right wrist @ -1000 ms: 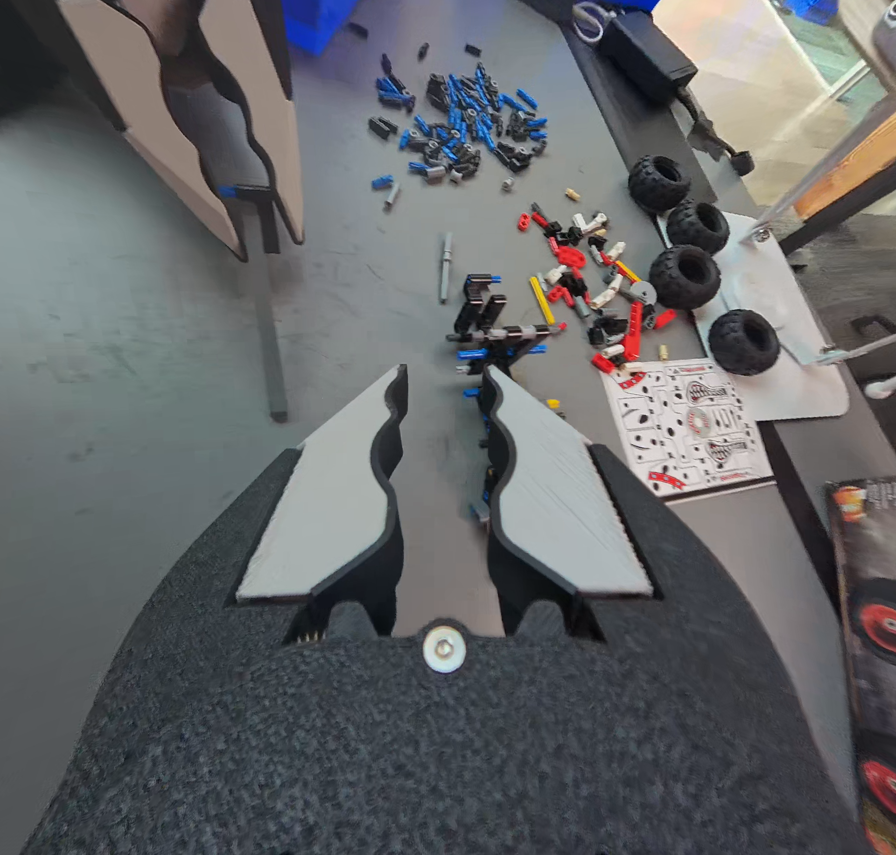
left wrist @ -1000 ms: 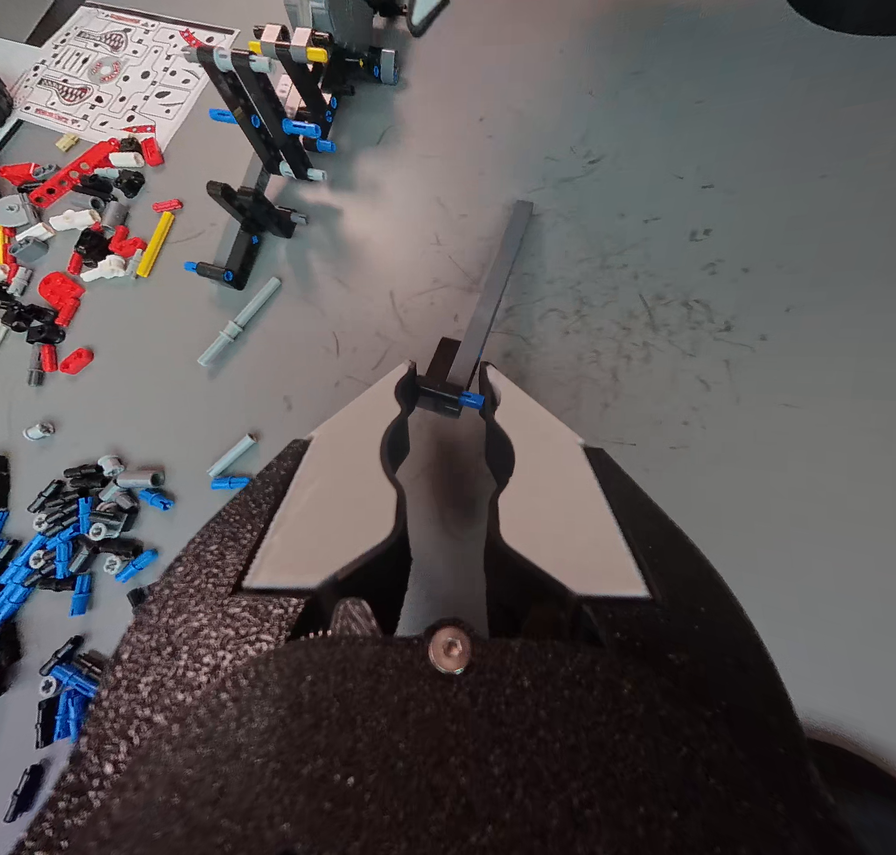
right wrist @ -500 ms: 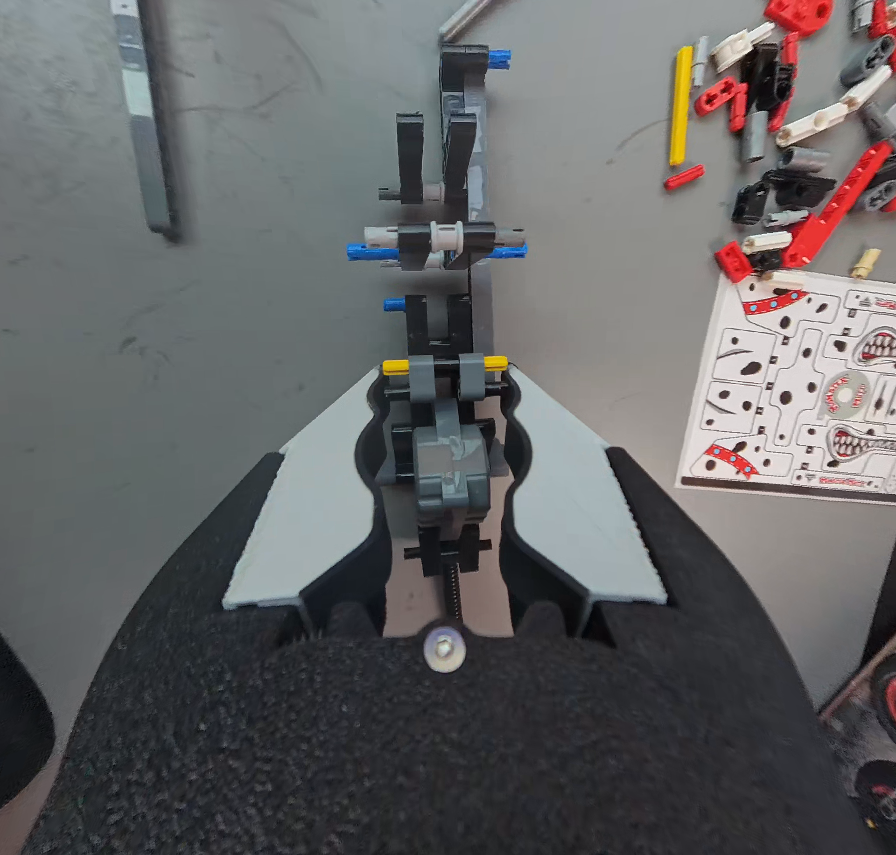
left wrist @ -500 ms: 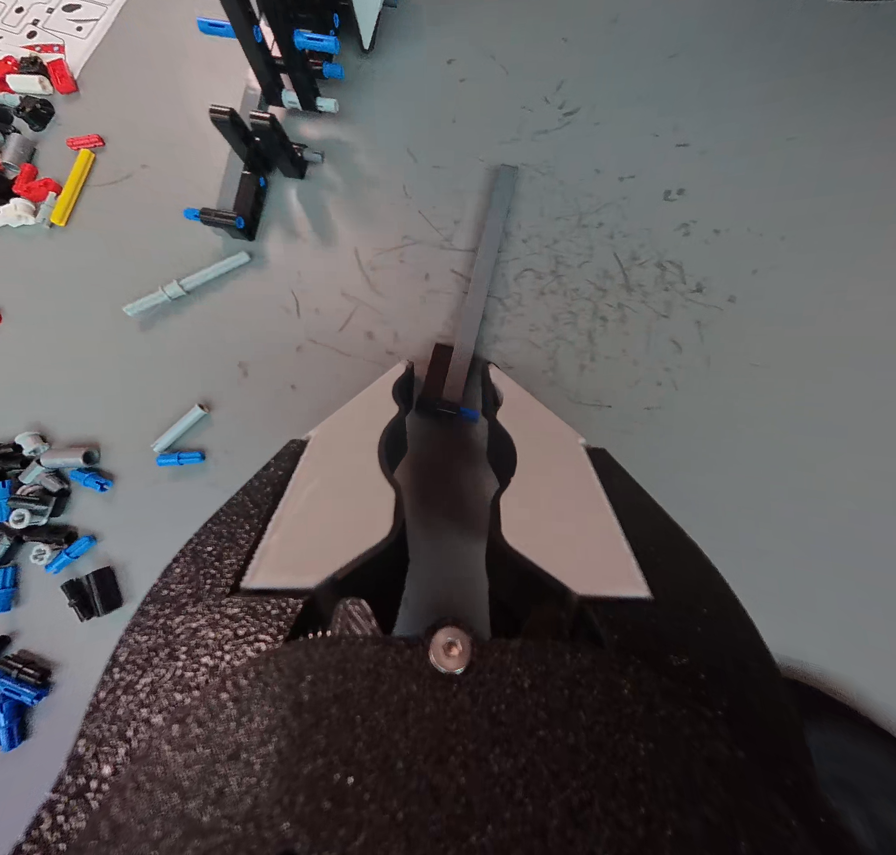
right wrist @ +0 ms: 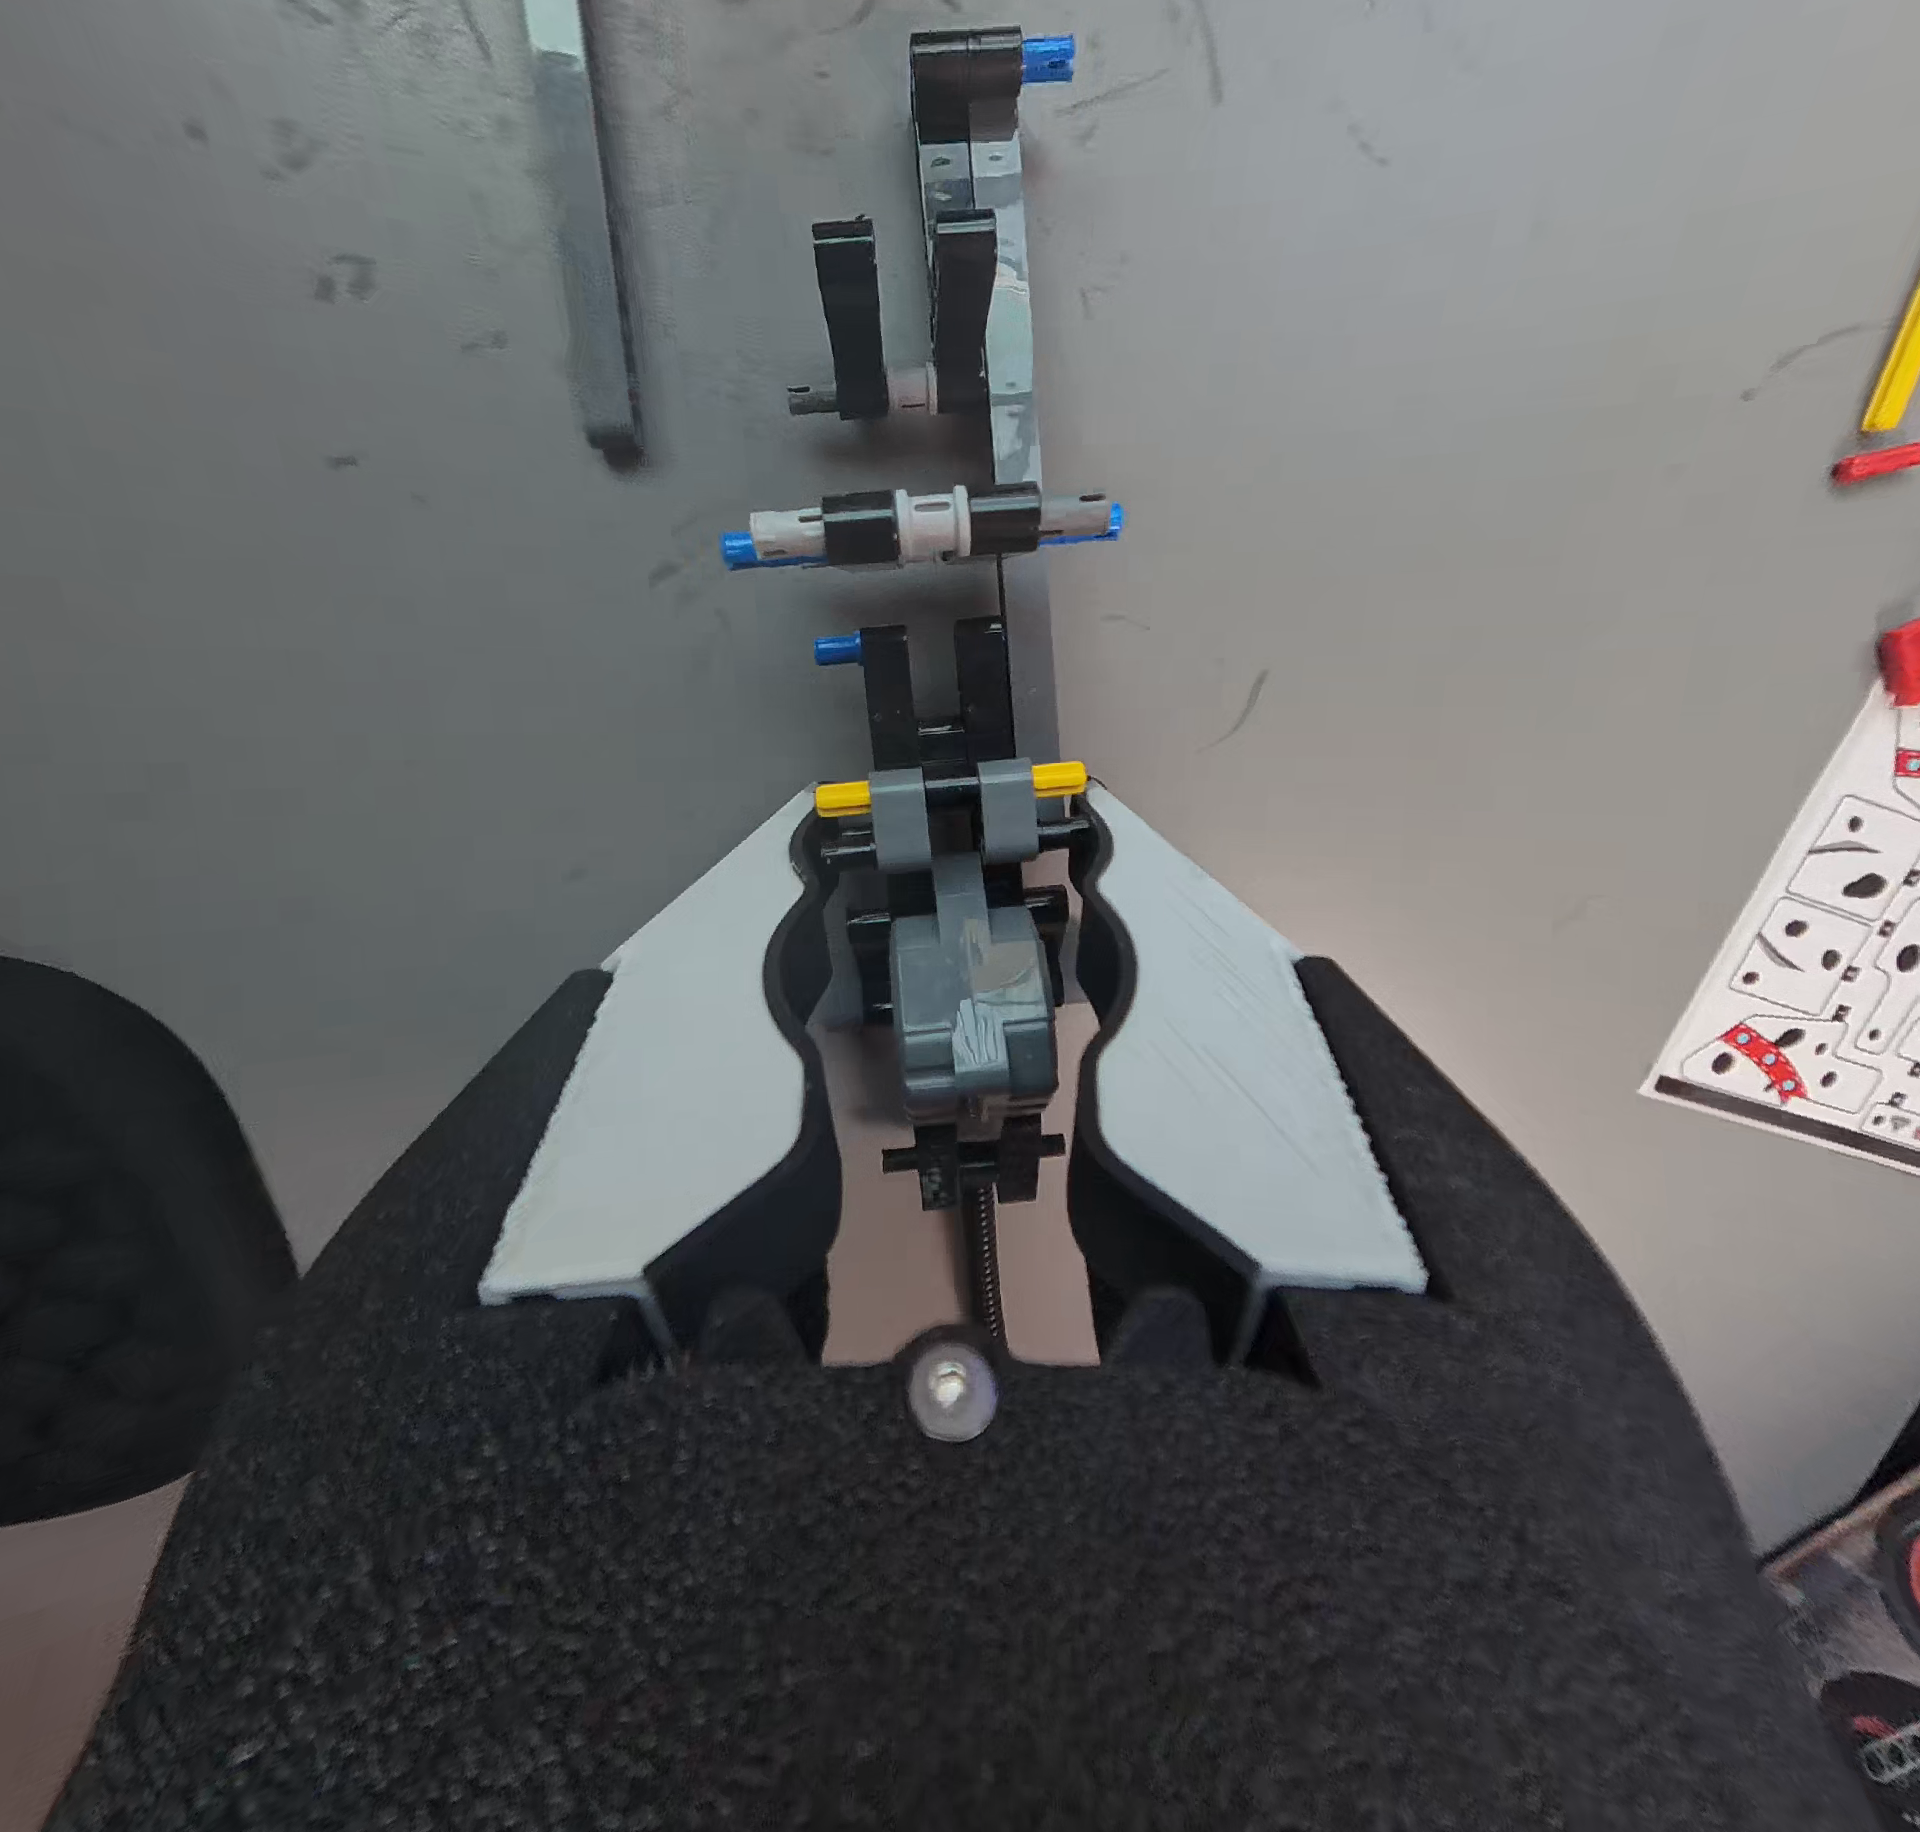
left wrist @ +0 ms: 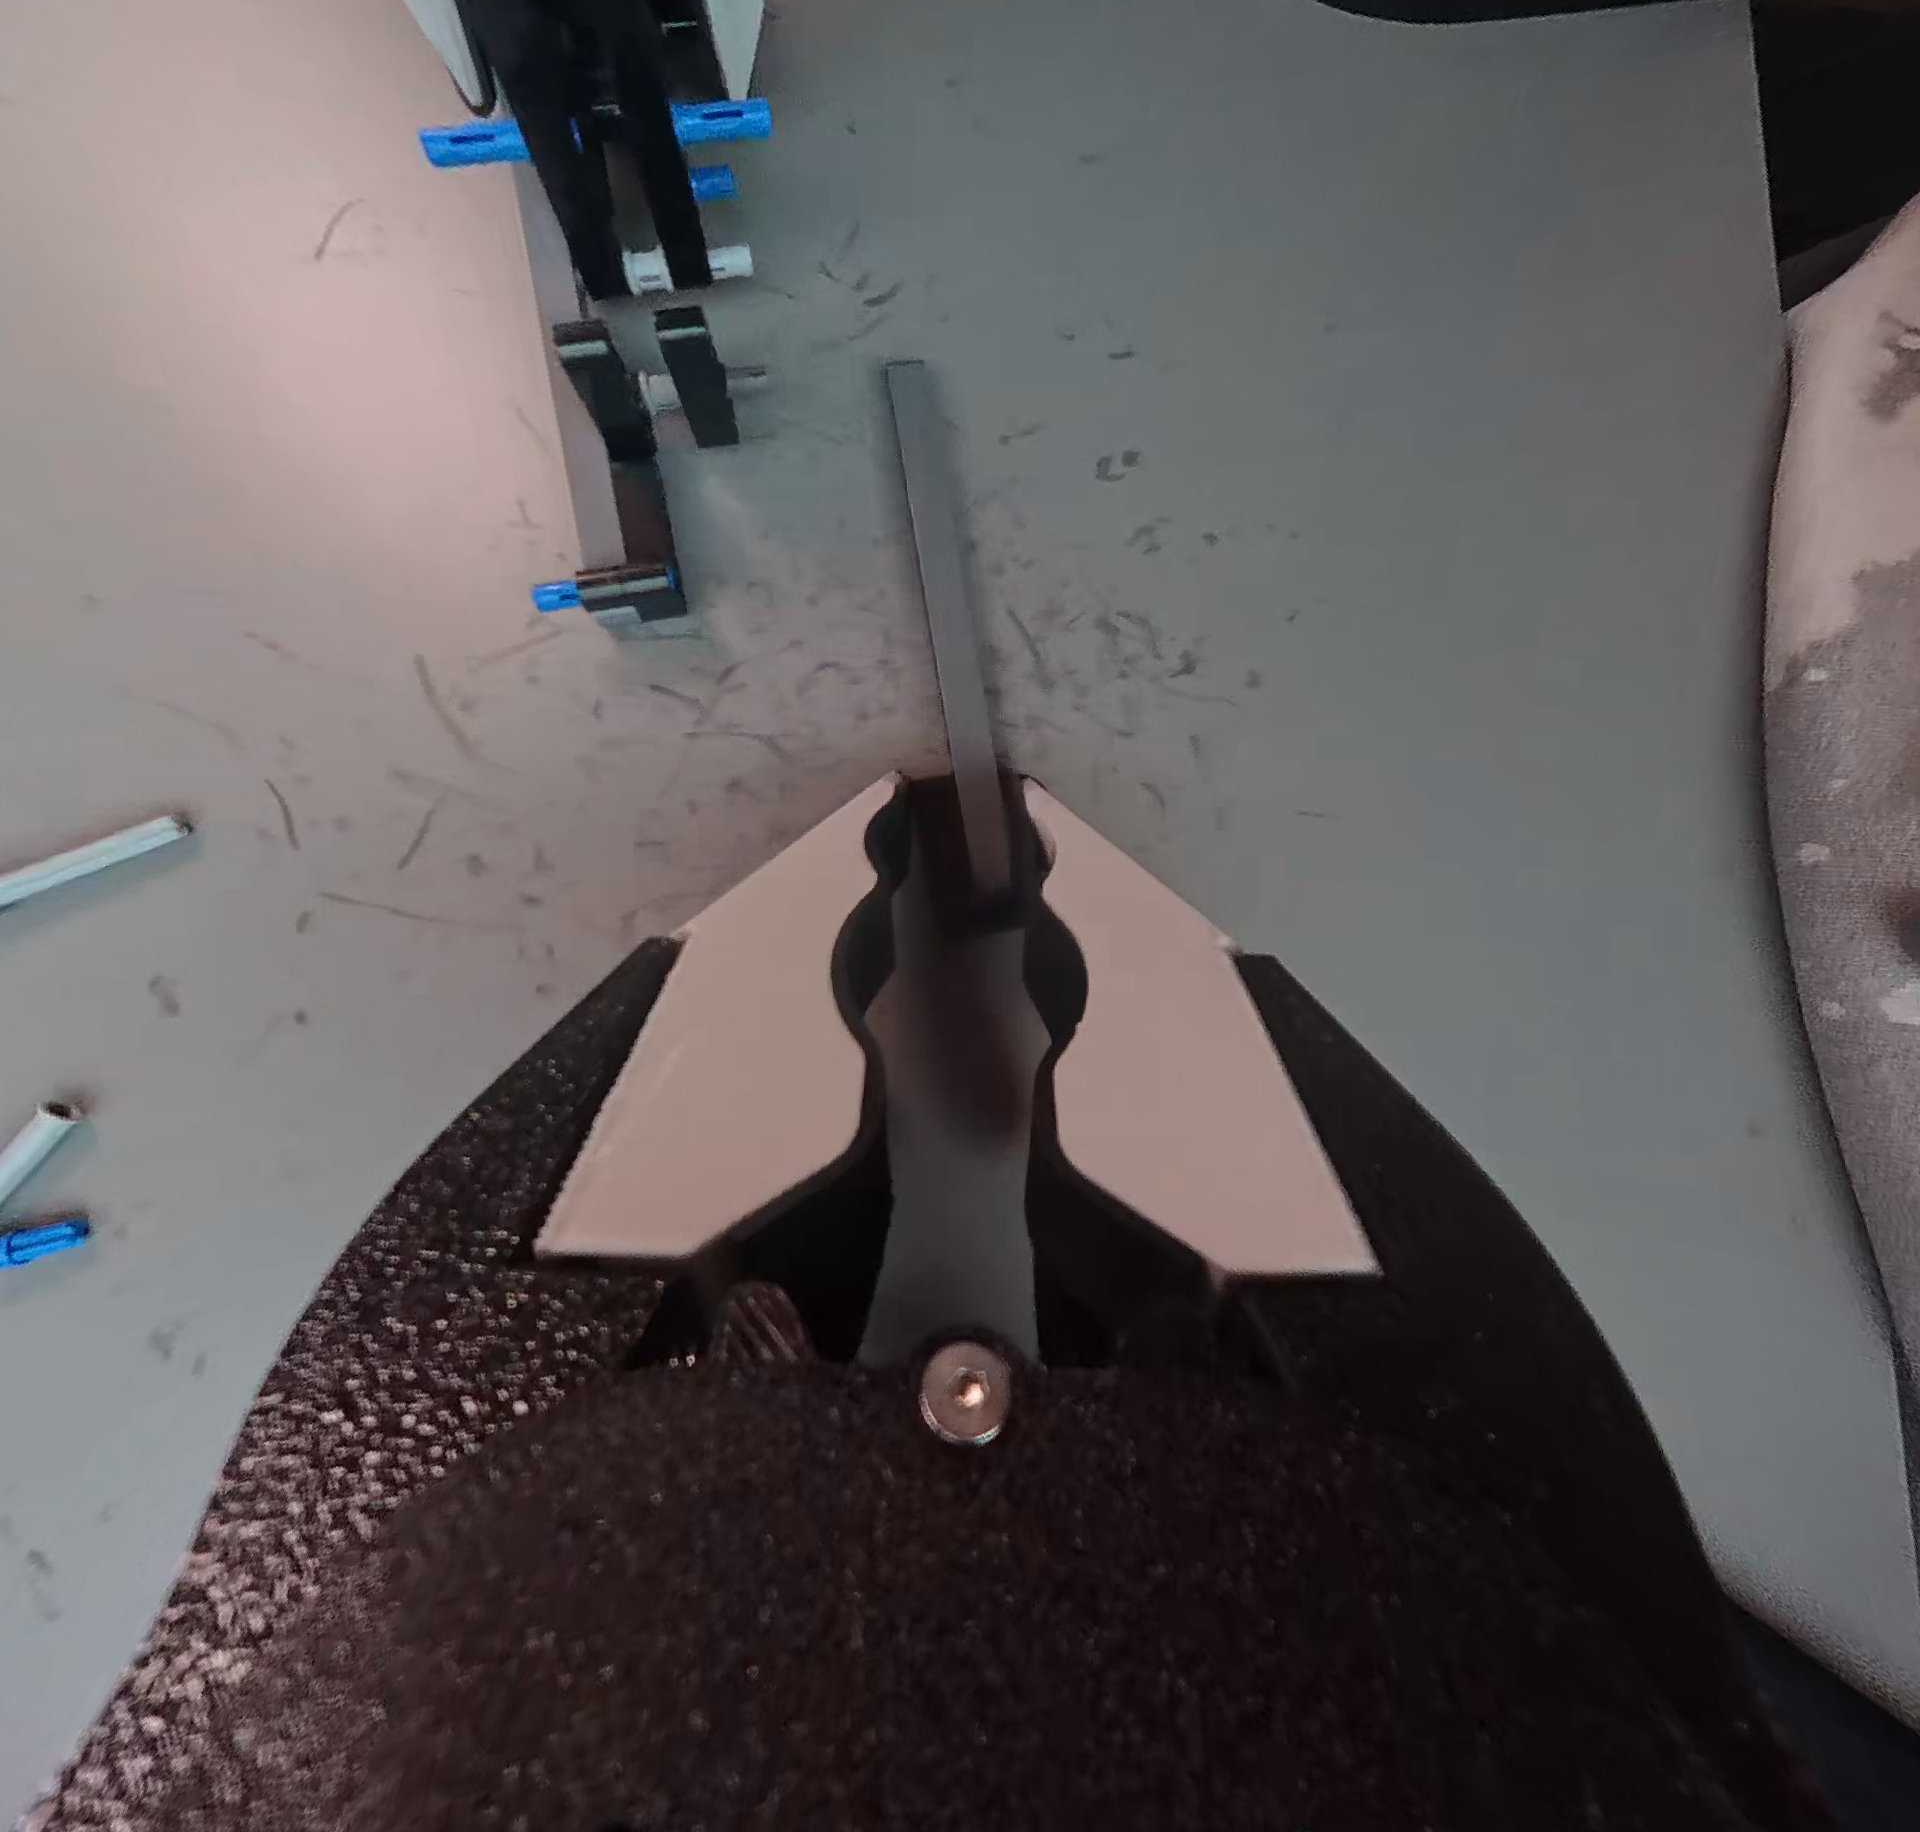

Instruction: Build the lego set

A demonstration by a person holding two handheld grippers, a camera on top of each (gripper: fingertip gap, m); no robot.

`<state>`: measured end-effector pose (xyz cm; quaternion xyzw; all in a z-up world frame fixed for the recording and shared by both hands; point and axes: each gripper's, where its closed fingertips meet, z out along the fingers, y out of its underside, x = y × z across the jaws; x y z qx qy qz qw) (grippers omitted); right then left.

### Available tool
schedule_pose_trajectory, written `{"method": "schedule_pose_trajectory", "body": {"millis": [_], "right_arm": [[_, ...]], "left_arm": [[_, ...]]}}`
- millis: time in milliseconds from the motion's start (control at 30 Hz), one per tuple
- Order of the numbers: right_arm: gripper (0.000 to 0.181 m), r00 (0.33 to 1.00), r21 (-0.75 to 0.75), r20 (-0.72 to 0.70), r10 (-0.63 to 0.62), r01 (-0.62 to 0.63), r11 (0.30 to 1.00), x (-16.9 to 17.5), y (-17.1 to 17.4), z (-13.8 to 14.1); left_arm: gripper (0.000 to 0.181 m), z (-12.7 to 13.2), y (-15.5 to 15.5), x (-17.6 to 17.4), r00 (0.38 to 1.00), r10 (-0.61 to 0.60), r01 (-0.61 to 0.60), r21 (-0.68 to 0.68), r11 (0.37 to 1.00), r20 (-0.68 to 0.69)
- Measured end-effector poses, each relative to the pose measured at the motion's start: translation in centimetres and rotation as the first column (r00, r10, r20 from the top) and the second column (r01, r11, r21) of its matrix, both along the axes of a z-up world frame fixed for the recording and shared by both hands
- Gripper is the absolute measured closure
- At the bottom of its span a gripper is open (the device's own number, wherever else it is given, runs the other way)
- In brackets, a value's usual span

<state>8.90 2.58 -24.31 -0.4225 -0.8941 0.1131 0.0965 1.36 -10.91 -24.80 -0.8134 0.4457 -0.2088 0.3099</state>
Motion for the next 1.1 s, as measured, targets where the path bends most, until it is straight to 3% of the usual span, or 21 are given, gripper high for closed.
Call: {"method": "schedule_pose_trajectory", "body": {"millis": [33,200,267,433,567,700,833,967,1100], "right_arm": [[0.137,1.0,0.001,0.001,0.015,-0.015,1.0,-0.5,0.0,0.0],[0.137,0.994,0.033,0.032,0.106,-0.107,0.994,-2.5,0.2,0.0],[0.136,0.99,0.051,0.041,0.132,-0.134,0.99,-3.0,0.3,0.0],[0.136,0.988,0.1,0.006,0.154,-0.153,0.983,-3.5,0.5,0.1],[0.136,0.991,0.089,-0.031,0.134,-0.131,0.987,-3.6,0.4,0.1],[0.121,0.994,0.08,-0.087,0.068,-0.061,0.995,-3.9,0.6,0.8],[0.114,0.979,0.041,-0.205,-0.013,0.021,0.999,-3.8,0.9,3.9],[0.139,0.959,-0.079,-0.282,-0.029,0.007,0.997,-1.8,-2.4,6.6],[0.149,0.978,-0.166,-0.21,-0.007,-0.029,0.986,0.6,-7.2,3.4]], "left_arm": [[0.161,0.0,-0.1,0.3,1.0,0.001,-0.001,0.0,1.0,0.002],[0.15,0.4,-1.4,2.3,0.997,-0.05,0.052,-0.036,0.998,0.061],[0.147,1.7,-1.2,2.5,0.99,-0.043,0.048,-0.03,0.998,0.137],[0.146,4.6,2.3,-1.1,0.952,0.136,-0.144,0.01,0.989,0.274],[0.144,3.0,4.2,-3.8,0.95,0.24,-0.243,-0.006,0.97,0.2],[0.143,2.1,3.3,-2.9,0.968,0.192,-0.191,-0.028,0.981,0.161],[0.147,2.0,1.6,-1.6,0.98,0.123,-0.118,-0.038,0.992,0.159],[0.147,2.8,-0.7,-0.1,0.982,0.031,-0.016,-0.082,0.996,0.187],[0.142,2.0,-2.4,1.2,0.989,-0.052,0.065,-0.092,0.994,0.142]]}}
